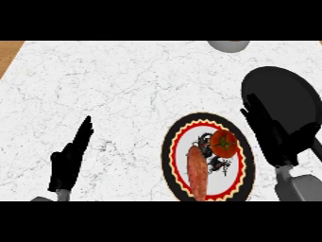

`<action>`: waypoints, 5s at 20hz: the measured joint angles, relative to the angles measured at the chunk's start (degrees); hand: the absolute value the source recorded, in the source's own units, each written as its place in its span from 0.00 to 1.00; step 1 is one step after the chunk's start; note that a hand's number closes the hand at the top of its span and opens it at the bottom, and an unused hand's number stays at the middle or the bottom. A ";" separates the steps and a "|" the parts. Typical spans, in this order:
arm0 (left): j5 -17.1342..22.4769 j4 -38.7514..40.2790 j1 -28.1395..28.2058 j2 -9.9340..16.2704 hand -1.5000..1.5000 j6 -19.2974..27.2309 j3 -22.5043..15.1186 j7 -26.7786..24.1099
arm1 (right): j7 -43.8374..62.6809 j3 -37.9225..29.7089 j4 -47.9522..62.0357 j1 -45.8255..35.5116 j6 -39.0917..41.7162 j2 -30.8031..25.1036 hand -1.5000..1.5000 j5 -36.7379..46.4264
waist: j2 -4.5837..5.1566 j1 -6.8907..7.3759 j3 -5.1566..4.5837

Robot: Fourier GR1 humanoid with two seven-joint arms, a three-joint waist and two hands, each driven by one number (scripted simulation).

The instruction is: Pick the sweet potato from the plate and place it in the pan

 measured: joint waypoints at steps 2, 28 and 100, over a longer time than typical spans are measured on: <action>-0.11 -1.35 -0.26 -0.03 0.50 -0.32 0.34 -0.54 | -0.65 -0.03 -1.40 -0.63 2.94 -0.14 1.00 -0.96 | 0.26 -0.10 -0.41; -0.99 -10.09 -3.81 -4.65 0.50 -4.88 2.09 -4.19 | -3.35 2.71 -13.23 -7.54 27.49 -16.73 0.00 17.63 | 0.71 0.05 -1.17; -10.67 -14.05 0.90 -13.03 0.50 -13.43 10.84 -1.00 | 26.75 10.25 -9.48 -7.41 11.87 17.74 1.00 90.85 | 0.20 -1.28 -1.21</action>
